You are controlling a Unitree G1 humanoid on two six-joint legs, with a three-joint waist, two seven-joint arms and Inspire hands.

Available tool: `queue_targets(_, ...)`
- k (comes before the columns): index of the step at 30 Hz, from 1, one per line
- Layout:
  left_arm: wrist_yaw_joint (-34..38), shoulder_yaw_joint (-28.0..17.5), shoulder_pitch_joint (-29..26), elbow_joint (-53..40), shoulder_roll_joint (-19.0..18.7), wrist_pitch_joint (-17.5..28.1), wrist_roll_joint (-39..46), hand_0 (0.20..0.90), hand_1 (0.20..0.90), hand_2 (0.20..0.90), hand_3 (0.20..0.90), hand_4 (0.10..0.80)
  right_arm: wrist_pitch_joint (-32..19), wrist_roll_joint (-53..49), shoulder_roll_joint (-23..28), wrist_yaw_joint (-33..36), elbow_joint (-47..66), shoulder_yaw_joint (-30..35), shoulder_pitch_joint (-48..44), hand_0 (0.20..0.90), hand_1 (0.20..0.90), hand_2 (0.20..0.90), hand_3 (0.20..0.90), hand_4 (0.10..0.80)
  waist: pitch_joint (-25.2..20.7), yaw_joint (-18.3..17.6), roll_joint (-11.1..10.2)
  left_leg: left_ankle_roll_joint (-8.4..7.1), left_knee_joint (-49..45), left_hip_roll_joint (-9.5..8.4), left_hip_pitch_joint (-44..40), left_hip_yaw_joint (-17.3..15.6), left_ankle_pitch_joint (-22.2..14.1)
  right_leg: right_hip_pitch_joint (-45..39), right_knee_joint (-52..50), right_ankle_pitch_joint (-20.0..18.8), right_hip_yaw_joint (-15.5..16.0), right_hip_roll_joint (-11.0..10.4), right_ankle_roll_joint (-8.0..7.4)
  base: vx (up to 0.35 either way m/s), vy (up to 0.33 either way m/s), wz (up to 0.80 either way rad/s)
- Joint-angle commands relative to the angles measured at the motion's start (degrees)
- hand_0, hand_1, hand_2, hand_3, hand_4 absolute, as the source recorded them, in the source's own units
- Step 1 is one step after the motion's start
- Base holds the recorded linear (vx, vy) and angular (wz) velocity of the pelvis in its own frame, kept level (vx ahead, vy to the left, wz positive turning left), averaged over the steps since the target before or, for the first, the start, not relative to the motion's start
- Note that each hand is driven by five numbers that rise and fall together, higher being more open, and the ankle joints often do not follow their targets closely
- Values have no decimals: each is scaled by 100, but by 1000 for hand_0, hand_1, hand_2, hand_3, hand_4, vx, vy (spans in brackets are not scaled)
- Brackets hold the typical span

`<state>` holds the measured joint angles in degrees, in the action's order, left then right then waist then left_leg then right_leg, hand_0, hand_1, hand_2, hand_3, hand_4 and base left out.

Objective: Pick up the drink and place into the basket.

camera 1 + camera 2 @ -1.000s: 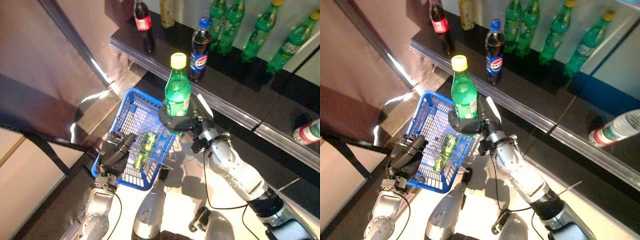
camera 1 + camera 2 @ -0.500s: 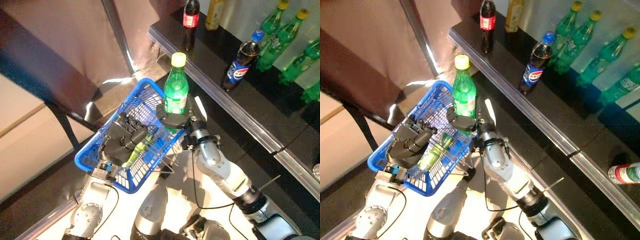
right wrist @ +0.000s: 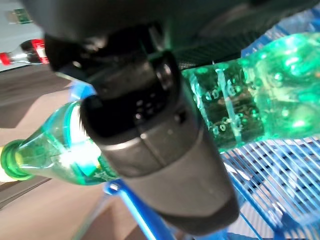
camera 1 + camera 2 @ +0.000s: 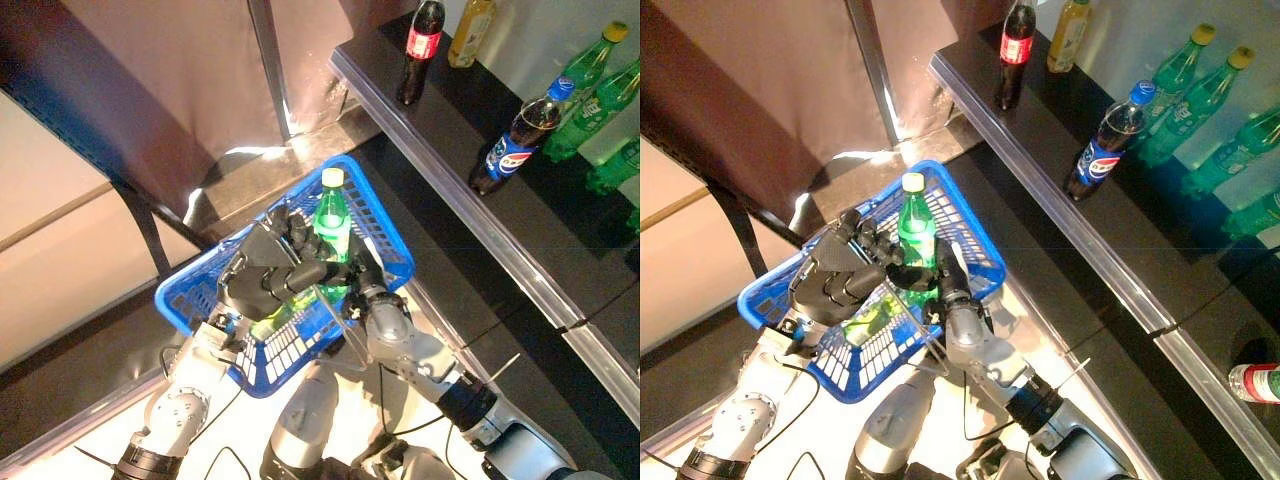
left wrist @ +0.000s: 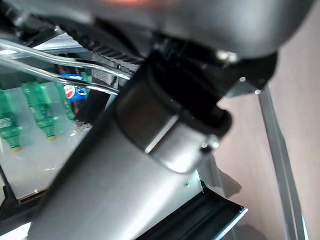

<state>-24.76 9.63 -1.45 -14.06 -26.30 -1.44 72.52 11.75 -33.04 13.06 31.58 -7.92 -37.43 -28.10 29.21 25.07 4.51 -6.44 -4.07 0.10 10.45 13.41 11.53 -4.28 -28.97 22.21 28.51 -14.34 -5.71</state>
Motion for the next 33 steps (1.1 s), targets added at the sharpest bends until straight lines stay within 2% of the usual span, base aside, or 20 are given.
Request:
queue_targets(1, -1299, -170, -956, -1685, 247, 714, 617, 300, 300, 300, 200, 100, -891, -34, -911, -201, 148, -236, -784, 300, 300, 300, 200, 100, -893, -97, -92, 63, -487, -5, -369, 114, -935, 178, 597, -1104, 54, -32, 131, -33, -5, 8)
queue_targets(5, -1324, -148, -1002, -1680, 261, 699, 612, 300, 300, 300, 200, 100, -871, -234, -1080, -233, -257, -381, -726, 300, 300, 300, 200, 100, -860, -34, -86, 74, -510, -40, -318, 166, -934, 206, 582, -1115, 81, -46, 117, -9, -16, 7)
queue_targets(14, -1438, -63, -1077, -1727, 168, 654, 794, 300, 300, 300, 200, 100, -1701, -1887, -1523, -391, -956, -174, -512, 300, 300, 300, 200, 100, -768, 64, -78, 97, -566, -86, -242, 226, -931, 201, 548, -1126, 166, -89, 100, 2, -6, 2)
queue_targets(19, -1502, 42, -1213, -1746, 143, 565, 996, 300, 300, 300, 200, 100, -2099, -3109, -1671, -943, -1156, 56, -687, 300, 300, 300, 200, 100, -687, 114, -60, 132, -596, -117, -161, 264, -918, 275, 492, -1161, 194, -132, 79, -8, -10, 6)
queue_targets(29, -1587, 144, -1374, -1726, 45, 502, 1007, 300, 300, 300, 200, 100, -2390, -4383, -1619, -1353, -1179, 474, -1369, 300, 300, 300, 200, 100, -648, 190, -64, 187, -660, -177, -85, 275, -926, 334, 451, -1215, 239, -221, 31, 13, 7, 6)
queue_targets(33, -1668, 118, -1349, -1676, 5, 528, 964, 300, 300, 300, 200, 100, -2288, -5720, -1639, -1890, -1150, 593, -1482, 300, 300, 300, 200, 100, -666, 235, -32, 210, -688, -200, -63, 272, -927, 336, 418, -1229, 278, -278, 24, 37, 33, 1)
